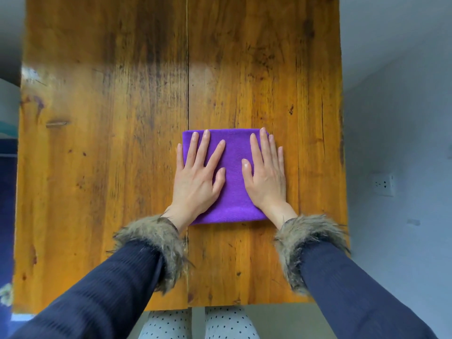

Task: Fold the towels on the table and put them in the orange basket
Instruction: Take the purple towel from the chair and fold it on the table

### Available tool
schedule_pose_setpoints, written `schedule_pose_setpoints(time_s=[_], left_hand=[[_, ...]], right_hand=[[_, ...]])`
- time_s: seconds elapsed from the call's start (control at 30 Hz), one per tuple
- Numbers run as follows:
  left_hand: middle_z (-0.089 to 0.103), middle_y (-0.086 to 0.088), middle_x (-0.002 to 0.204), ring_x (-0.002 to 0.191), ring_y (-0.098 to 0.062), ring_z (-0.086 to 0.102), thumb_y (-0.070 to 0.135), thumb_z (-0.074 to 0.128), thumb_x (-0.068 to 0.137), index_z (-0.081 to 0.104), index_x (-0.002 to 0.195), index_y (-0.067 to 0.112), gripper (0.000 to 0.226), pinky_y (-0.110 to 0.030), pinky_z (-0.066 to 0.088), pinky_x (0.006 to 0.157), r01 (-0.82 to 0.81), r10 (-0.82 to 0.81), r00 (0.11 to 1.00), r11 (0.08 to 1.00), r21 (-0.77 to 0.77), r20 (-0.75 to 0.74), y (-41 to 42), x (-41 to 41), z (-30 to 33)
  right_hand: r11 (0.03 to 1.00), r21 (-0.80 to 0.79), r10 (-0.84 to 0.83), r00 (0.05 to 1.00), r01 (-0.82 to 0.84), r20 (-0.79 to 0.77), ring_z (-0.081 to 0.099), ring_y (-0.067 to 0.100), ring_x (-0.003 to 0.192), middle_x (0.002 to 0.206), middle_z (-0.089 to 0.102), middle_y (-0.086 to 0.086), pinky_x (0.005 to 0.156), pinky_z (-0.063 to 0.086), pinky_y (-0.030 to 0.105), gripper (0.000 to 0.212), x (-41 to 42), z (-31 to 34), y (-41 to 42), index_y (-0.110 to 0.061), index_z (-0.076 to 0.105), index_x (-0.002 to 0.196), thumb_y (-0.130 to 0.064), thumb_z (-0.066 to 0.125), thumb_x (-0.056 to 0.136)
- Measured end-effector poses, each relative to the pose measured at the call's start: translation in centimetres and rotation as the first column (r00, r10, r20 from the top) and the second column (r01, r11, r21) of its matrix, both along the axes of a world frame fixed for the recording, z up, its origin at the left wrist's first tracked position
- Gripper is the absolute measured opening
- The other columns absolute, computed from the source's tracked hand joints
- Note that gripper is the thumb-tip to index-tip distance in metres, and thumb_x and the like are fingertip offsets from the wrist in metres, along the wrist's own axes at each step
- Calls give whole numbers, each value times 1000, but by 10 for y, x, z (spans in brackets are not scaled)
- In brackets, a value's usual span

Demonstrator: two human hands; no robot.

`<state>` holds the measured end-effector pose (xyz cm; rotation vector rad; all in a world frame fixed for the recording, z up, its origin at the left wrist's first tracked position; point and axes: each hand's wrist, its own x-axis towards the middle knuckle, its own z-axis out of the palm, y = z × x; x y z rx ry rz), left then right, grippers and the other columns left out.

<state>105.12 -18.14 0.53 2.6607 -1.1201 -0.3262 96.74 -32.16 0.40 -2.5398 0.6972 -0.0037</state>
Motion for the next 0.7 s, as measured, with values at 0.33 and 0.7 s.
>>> schedule_pose_setpoints(time_s=[0.33, 0.7], left_hand=[[49, -19, 124, 114, -29, 47, 6, 53, 91, 37, 139, 3, 50, -31, 33, 101, -465, 382, 876, 831, -307, -293, 43, 2, 20], [63, -8, 100, 79, -15, 60, 14, 54, 93, 55, 119, 10, 27, -35, 53, 76, -766, 455, 380, 643, 2, -805, 36, 14, 31]], right_hand=[[837, 299, -497, 865, 457, 68, 56, 17, 92, 106, 58, 7, 89, 41, 26, 30, -27, 26, -1, -5, 56, 121, -17, 52, 93], [651, 520, -406, 833, 553, -377, 63, 34, 93, 96, 69, 15, 82, 49, 42, 37, -9, 36, -22, 7, 61, 88, -30, 56, 92]])
